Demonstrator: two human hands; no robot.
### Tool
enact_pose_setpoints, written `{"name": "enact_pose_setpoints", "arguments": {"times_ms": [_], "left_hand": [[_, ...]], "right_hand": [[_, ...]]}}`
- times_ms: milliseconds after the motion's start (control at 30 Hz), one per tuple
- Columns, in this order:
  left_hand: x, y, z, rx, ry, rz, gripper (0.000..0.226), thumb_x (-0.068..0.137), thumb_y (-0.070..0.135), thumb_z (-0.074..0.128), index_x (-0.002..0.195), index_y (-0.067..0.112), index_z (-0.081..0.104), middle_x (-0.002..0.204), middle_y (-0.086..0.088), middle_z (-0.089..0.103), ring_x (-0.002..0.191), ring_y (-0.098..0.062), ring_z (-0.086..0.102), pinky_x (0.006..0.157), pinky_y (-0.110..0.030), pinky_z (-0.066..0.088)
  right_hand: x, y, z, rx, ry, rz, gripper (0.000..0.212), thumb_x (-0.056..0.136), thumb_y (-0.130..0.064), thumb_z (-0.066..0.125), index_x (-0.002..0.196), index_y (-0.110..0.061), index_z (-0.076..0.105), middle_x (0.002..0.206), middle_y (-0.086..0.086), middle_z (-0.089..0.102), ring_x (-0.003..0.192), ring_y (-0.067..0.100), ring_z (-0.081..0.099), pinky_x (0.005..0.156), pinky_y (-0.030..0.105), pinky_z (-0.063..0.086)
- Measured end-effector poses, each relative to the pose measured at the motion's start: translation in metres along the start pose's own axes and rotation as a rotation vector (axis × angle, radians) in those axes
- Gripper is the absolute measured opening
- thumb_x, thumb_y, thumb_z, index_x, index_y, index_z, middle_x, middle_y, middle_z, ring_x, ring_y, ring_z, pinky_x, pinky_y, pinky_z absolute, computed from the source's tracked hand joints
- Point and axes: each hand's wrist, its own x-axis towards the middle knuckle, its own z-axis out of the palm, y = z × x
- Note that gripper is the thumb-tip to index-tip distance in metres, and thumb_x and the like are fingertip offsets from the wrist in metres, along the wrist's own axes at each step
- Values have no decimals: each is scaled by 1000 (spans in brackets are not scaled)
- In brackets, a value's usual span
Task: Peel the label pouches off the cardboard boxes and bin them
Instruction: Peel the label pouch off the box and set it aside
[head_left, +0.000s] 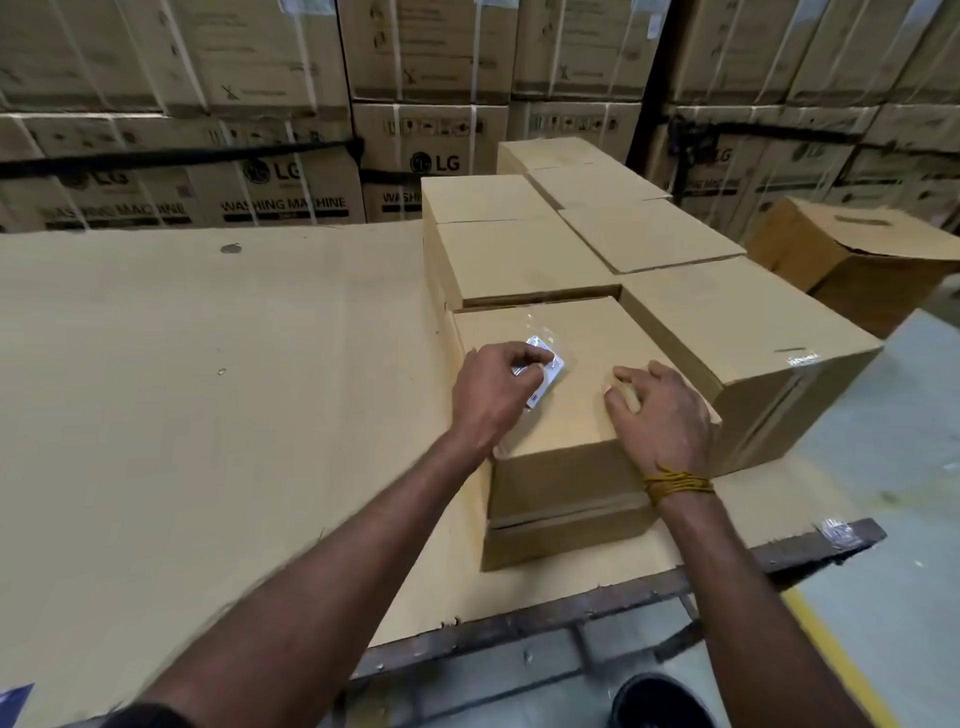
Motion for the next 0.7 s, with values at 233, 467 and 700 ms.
{"name": "enact_pose_setpoints", "arguments": {"times_ms": [233,467,700], "left_hand": [[25,0,21,37,5,12,24,83,24,60,95,31,79,102,19,75,94,3,67,76,-38,61],[17,4,20,-62,20,-19,23,84,16,62,93,27,80,88,19,74,84,1,68,76,-36,61],[-62,9,1,-418,14,-102,22,88,4,63,99,16,77,96,4,75,78,-3,65,64,-19,52]], "right_hand": [[34,18,9,41,49,-65,36,94,-41,57,126,-28,68,143,6,53,131,24,50,113,42,34],[30,18,7,121,72,-63,32,96,-38,55,122,-27,70,142,4,55,131,20,48,112,37,27],[-68,-22,13,703,66,-57,26,99,-31,58,114,-16,72,121,-2,65,125,15,53,115,30,32]]}}
